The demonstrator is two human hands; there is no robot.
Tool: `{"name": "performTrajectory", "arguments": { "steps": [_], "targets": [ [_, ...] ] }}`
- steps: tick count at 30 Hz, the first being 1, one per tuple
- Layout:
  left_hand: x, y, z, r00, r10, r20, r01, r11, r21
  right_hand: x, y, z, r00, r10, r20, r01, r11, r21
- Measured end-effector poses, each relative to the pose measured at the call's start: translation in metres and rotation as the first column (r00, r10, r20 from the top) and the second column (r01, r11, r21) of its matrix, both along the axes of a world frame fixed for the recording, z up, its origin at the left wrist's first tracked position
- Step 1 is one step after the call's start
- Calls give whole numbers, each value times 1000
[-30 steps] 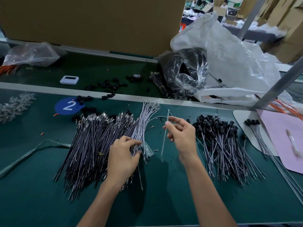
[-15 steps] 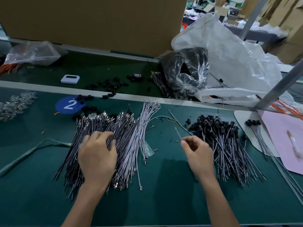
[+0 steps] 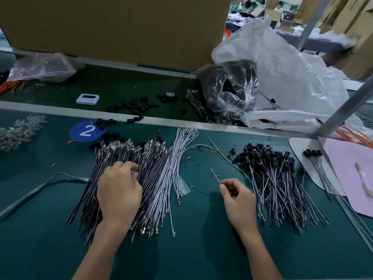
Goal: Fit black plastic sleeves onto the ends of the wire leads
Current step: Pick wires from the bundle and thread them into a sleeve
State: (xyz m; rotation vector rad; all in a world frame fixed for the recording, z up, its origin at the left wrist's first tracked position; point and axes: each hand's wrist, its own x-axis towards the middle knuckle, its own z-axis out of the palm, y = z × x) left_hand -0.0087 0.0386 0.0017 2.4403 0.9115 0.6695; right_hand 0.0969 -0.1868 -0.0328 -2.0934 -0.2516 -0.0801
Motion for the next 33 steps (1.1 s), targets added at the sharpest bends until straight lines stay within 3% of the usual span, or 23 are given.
{"name": "performTrajectory", "arguments": {
  "steps": [3, 6, 9, 12, 18, 27, 33],
  "targets": [
    [0, -7, 10, 987, -92, 130, 90, 996, 19, 0, 4, 15, 1000, 9, 19, -10, 998, 62],
    [1, -23, 21, 930, -315, 188, 296, 947, 124, -2, 14, 41, 997, 79, 18, -81, 983, 167],
    [3, -41, 21, 791, -576, 205, 538, 815, 216, -1, 27, 63, 973, 186, -139, -137, 943, 303],
    [6, -56, 17, 690, -697, 195, 643, 715, 275, -1, 38, 76, 888, 312, -338, -161, 899, 407],
    [10, -66, 11, 615, -761, 205, 707, 648, 284, -11, 45, 75, 813, 413, -410, -158, 835, 527],
    [13, -65, 5, 602, -758, 251, 700, 652, 292, -19, 49, 66, 832, 417, -366, -140, 796, 589],
    [14, -66, 0, 595, -762, 257, 709, 648, 279, -20, 52, 58, 886, 325, -329, -66, 793, 606]
  ]
}}
